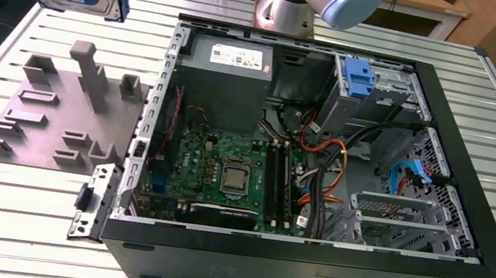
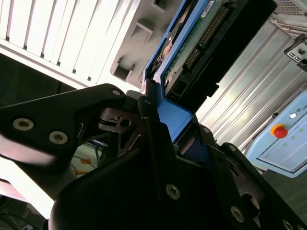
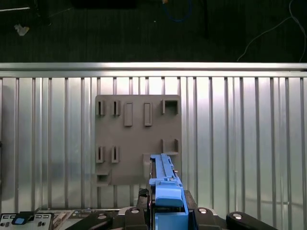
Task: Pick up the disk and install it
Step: 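Pick up the disk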
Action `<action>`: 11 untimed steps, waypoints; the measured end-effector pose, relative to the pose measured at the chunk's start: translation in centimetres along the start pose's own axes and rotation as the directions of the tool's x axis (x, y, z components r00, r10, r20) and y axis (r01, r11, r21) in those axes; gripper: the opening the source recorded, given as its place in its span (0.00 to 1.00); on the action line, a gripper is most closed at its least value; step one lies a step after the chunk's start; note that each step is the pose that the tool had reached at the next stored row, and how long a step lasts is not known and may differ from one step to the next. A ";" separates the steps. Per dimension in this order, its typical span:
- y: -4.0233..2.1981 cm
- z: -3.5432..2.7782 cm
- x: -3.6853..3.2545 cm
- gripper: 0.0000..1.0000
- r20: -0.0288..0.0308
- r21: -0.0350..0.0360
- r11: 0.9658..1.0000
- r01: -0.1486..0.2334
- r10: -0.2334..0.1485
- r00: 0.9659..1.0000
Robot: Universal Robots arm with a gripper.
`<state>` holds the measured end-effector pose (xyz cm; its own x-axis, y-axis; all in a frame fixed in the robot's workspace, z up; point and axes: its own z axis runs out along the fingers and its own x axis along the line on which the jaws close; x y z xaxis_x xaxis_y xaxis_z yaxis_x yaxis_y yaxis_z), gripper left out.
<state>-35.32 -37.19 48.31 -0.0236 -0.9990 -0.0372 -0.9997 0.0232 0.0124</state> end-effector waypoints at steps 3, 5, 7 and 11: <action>-0.76 -0.02 0.01 0.37 0.000 0.000 1.000 0.000 0.000 1.000; -1.18 -0.02 0.02 0.37 0.000 0.000 1.000 0.000 0.000 1.000; -1.37 -0.02 0.01 0.37 0.000 0.000 1.000 0.000 0.000 1.000; -1.71 -0.02 0.00 0.37 0.000 0.000 1.000 0.000 0.000 1.000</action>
<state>-33.61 -37.23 48.31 -0.0237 -0.9990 -0.0372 -0.9997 0.0232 0.0124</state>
